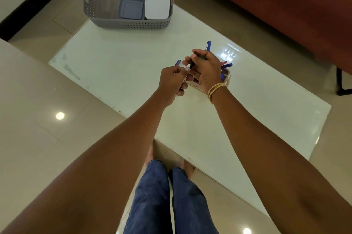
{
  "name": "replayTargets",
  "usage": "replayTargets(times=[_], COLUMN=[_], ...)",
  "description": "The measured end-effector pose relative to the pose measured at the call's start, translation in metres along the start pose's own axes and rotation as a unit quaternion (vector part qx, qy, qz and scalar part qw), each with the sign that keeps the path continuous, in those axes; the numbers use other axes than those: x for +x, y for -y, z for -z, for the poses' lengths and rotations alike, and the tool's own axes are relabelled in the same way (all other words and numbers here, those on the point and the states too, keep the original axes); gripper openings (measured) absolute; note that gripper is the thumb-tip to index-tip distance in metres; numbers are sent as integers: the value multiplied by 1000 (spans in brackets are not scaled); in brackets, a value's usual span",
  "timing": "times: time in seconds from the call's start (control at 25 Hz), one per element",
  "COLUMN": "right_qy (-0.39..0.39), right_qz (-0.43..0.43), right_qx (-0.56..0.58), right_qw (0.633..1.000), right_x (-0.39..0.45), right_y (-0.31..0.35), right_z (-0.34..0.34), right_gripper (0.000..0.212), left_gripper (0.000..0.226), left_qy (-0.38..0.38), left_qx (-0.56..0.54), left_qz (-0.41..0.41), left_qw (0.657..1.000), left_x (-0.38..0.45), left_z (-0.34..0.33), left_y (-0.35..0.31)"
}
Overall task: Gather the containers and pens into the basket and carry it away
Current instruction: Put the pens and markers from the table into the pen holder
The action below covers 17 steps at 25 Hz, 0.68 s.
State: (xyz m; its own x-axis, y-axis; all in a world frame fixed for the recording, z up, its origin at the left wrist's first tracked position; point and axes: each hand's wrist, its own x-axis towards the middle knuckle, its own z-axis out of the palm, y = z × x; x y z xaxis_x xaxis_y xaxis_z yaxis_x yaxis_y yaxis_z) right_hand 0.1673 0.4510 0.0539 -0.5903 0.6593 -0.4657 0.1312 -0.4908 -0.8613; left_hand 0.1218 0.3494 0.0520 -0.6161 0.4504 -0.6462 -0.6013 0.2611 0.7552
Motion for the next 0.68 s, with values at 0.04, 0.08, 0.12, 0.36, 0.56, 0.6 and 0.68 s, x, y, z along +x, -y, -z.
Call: replayTargets(times=[0.04,0.08,0.12,0.36,0.56,0.6,0.68], right_qy=[-17,-37,-66,-346,-330,-312,-267], right_qz=[5,18,44,272,275,271,256], right_qx=[-5,-12,-34,-129,-211,-219,-233], right_qw=[1000,999,996,888,878,884,900], right_x=[-4,-9,-13,-6,11,14,20], right_y=[1,3,5,32,23,18,4], right_z=[6,11,17,77,98,99,100], right_gripper=[15,19,20,19,17,15,9], left_gripper=[23,24,24,27,28,27,26], left_qy=[-1,-3,-11,-60,-76,-76,-78], left_qx=[1,9,28,177,153,154,165], left_qz=[-13,-25,-30,-33,38,43,45], left_qw=[1000,1000,999,982,985,984,982], left_x=[-2,-4,-5,1,16,17,19], left_z=[-9,-18,-27,-41,-36,-36,-34], left_y=[5,9,13,31,40,41,42])
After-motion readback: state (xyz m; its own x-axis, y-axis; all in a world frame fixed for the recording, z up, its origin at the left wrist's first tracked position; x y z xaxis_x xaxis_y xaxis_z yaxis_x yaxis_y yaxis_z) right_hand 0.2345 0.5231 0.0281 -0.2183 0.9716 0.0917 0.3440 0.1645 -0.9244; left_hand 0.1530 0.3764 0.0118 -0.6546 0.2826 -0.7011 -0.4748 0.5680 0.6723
